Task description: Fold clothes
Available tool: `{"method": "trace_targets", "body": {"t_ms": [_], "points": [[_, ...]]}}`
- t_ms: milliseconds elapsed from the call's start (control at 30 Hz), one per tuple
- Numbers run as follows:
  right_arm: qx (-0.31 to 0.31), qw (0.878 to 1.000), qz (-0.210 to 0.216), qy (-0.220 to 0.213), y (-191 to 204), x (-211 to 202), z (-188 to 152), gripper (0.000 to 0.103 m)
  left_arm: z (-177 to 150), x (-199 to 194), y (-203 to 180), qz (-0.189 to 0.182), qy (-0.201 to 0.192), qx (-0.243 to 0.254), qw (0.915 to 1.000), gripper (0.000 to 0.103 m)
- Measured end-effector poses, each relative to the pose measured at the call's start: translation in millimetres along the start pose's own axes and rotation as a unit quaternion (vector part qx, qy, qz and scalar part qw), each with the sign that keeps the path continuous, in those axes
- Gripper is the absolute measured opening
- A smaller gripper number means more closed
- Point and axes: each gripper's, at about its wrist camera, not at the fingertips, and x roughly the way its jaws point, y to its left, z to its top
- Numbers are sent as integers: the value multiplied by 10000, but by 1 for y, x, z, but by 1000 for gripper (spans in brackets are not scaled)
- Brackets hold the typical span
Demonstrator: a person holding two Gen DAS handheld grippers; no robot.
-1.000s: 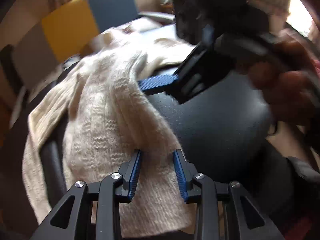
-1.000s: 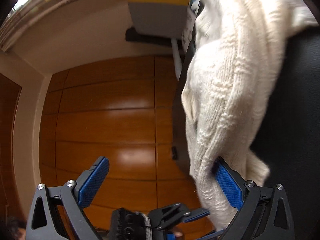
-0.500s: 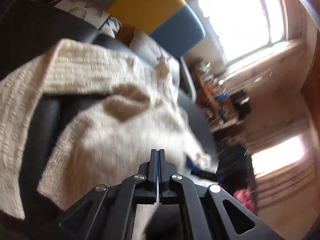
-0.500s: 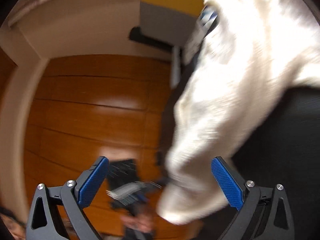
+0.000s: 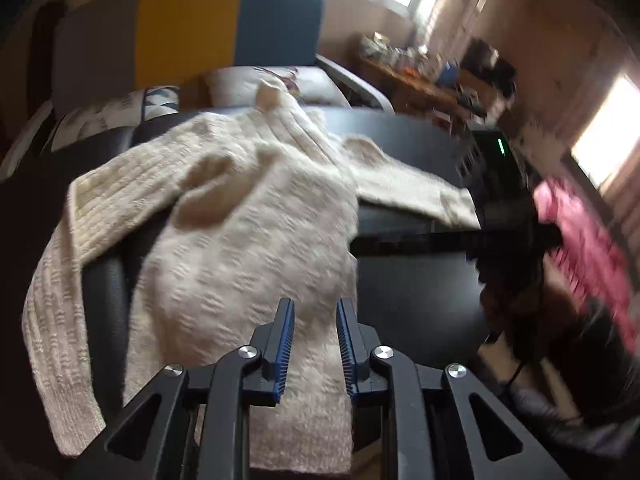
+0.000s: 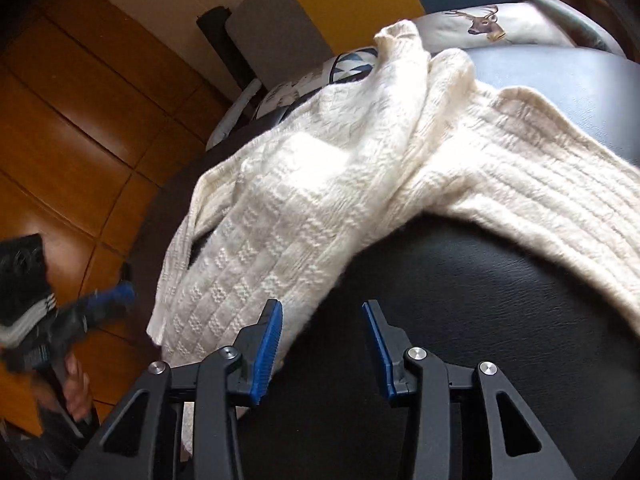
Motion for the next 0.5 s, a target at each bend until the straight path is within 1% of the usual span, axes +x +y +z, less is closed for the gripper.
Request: {"method": "trace_targets", "body": {"t_ms": [33, 67, 100, 133, 167, 267, 333, 467, 500], "points": [[65, 9999, 142, 53, -1, 3, 0, 44, -5, 3, -7, 139, 41, 175, 9997, 25], [256, 9987, 428, 144, -5, 8, 2, 60, -11, 5, -13, 278, 82, 350, 9990, 26], [566, 9948, 802, 255, -16, 10, -3, 76, -16, 8, -20, 417, 122, 523, 9977, 27], [807, 9906, 1061, 307, -24, 13, -12, 103, -20, 10, -25, 564, 148, 666, 9961, 30], [938, 9876, 1221, 303, -26, 20, -12, 103, -23, 11, -29, 716, 170, 817, 9939, 32], [1156, 9812, 1524, 272, -28, 33, -9, 103, -33, 17, -41, 1148, 261, 1260, 9850, 33], [1186, 9768, 1768, 249, -24, 38, -4, 103, -36, 23, -45, 1282, 339, 1400, 9812, 33], [1156, 9676, 2235, 230, -7, 46, 10, 103, -39, 35, -46, 1727, 416, 1551, 9718, 34], [1147, 9645, 2367, 236, -3, 46, 13, 103, -40, 40, -46, 1876, 463, 1610, 9678, 34]]}}
